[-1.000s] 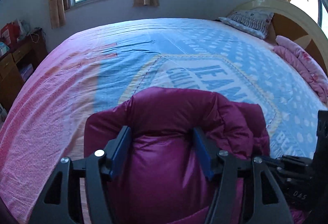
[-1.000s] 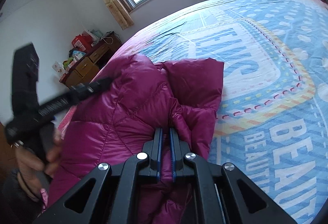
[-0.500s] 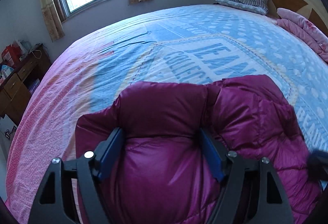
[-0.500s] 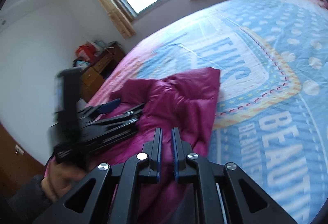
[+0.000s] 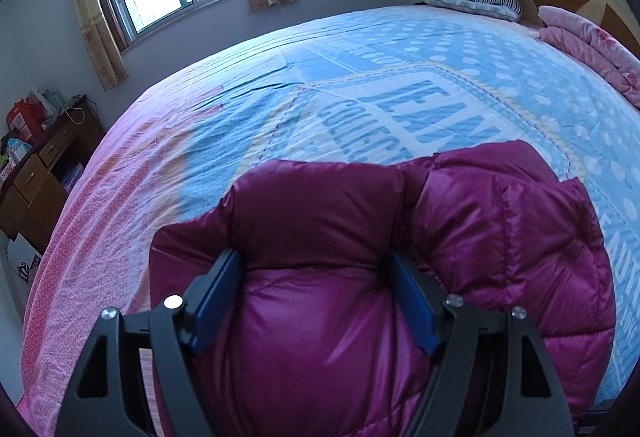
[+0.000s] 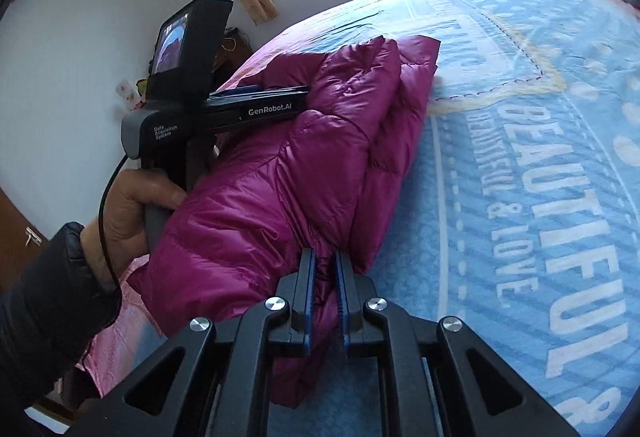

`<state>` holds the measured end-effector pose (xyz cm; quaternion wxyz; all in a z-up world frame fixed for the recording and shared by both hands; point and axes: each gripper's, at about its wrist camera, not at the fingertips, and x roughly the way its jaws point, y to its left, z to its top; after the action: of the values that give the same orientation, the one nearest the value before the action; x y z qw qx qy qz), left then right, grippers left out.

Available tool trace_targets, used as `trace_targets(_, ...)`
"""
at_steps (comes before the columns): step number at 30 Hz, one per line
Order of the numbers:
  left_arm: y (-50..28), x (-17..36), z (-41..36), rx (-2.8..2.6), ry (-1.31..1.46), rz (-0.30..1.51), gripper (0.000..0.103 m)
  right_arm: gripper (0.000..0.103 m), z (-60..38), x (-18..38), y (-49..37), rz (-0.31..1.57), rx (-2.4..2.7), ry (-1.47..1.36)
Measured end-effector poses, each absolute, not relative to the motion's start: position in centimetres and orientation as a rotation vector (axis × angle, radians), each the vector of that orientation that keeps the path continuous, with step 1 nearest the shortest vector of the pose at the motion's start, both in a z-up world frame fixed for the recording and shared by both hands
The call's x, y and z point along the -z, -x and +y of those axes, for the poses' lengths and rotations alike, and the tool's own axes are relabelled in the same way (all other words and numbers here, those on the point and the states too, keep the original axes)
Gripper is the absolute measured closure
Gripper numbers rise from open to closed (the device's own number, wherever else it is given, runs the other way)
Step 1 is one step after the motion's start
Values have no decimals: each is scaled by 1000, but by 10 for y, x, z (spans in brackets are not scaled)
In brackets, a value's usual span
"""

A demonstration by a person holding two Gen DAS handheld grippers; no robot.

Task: Fold large clothes
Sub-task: 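Open the left gripper and release the folded jacket while the right gripper holds it, then grasp the jacket bundle with both grippers and lift it off the bed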

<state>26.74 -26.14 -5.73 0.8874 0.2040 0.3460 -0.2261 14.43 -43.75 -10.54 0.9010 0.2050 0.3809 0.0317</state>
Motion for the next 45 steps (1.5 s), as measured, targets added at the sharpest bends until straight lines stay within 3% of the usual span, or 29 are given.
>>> trace_targets(3, -267, 57, -262, 450, -434, 711, 21, 94, -425, 102, -146, 799, -24, -339)
trace_targets(7, -264, 53, -260, 390, -466, 714, 8, 94, -411, 99, -143, 783, 20, -253)
trace_targets(13, -243, 26, -201, 458, -248, 799, 6, 91, -418, 101, -142, 761, 10, -300)
trace_targets(19, -232, 29, -147, 457, -61, 860, 2, 80, -438, 102, -138, 752, -6, -404)
trace_targets(30, -229, 66, -151, 442, -35, 912, 0, 75, -471, 109, -124, 726, -44, -529)
trace_targets(35, -210, 63, -161, 387, -158, 801, 0, 74, -474, 110, -119, 726, -53, -542)
trace_targets(38, -207, 63, -164, 371, -190, 779, 0, 64, -478, 105, -120, 740, -45, -586)
trace_targets(40, -215, 65, -159, 395, -146, 814, 0, 51, -490, 96, -113, 697, -22, -630)
trace_targets(42, -224, 68, -151, 430, -80, 858, 0, 24, -506, 85, -103, 596, -14, -693)
trace_targets(45, -236, 75, -141, 477, 12, 925, 0, 16, -524, 75, -116, 568, -3, -739)
